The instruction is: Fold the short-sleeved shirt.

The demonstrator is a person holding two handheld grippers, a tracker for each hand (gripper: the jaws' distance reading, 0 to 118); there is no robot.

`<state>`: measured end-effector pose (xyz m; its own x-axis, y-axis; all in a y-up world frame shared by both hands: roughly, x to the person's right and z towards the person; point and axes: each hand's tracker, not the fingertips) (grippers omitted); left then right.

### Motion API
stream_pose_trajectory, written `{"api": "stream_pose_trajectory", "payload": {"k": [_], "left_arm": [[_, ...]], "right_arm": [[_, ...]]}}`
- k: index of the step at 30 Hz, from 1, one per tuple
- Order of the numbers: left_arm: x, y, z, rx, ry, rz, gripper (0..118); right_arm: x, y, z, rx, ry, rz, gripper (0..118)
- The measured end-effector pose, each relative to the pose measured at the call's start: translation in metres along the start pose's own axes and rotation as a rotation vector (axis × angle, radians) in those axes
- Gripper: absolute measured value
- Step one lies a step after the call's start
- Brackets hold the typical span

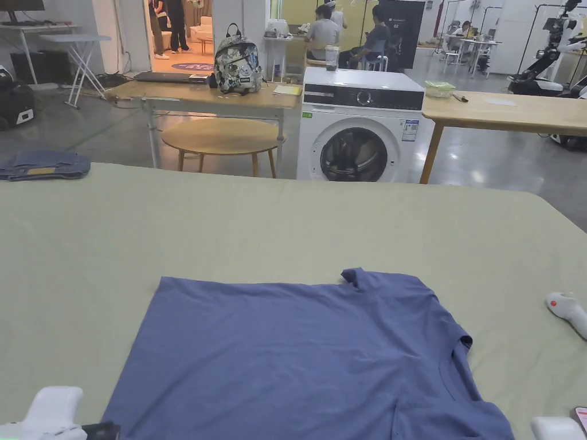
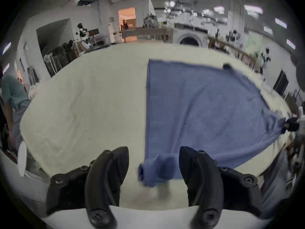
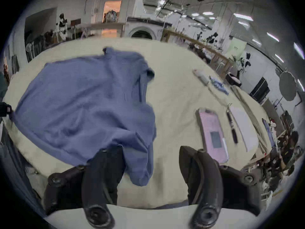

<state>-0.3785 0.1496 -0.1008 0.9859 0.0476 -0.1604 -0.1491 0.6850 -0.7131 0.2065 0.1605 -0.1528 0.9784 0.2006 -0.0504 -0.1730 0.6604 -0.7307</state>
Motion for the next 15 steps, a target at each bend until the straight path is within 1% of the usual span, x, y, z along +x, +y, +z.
{"api": "stream_pose_trajectory", "payload": {"k": [3,4,5,8,9,10,11,12,13,14,15], "left_arm": [[0.006,0.017,0.012,0.144,-0.067,0.046,63],[0.011,0.022,0.014,0.192,-0.069,0.043,63],[0.016,0.028,0.017,0.235,-0.053,0.023,63],[0.038,0.039,0.023,0.361,-0.023,-0.008,63],[0.044,0.042,0.026,0.398,-0.027,-0.013,61],[0.055,0.047,0.032,0.441,-0.022,-0.013,55],[0.063,0.050,0.037,0.482,-0.020,-0.017,50],[0.069,0.054,0.041,0.520,-0.016,-0.024,45],[0.074,0.057,0.044,0.546,-0.008,-0.028,38],[0.080,0.060,0.047,0.574,0.002,-0.030,31],[0.085,0.062,0.051,0.596,0.009,-0.026,22]], "right_arm": [[-0.004,0.020,0.010,0.120,0.023,-0.046,69],[-0.008,0.026,0.012,0.176,0.042,-0.065,69],[-0.021,0.039,0.025,0.225,0.054,-0.075,69],[-0.045,0.051,0.034,0.380,0.064,-0.111,69],[-0.053,0.053,0.037,0.420,0.055,-0.121,69],[-0.061,0.056,0.042,0.460,0.046,-0.133,68],[-0.068,0.060,0.046,0.505,0.059,-0.151,65],[-0.073,0.063,0.051,0.545,0.073,-0.164,59],[-0.077,0.066,0.048,0.569,0.079,-0.170,47],[-0.082,0.069,0.051,0.603,0.086,-0.178,33],[-0.085,0.071,0.054,0.631,0.084,-0.182,16]]}}
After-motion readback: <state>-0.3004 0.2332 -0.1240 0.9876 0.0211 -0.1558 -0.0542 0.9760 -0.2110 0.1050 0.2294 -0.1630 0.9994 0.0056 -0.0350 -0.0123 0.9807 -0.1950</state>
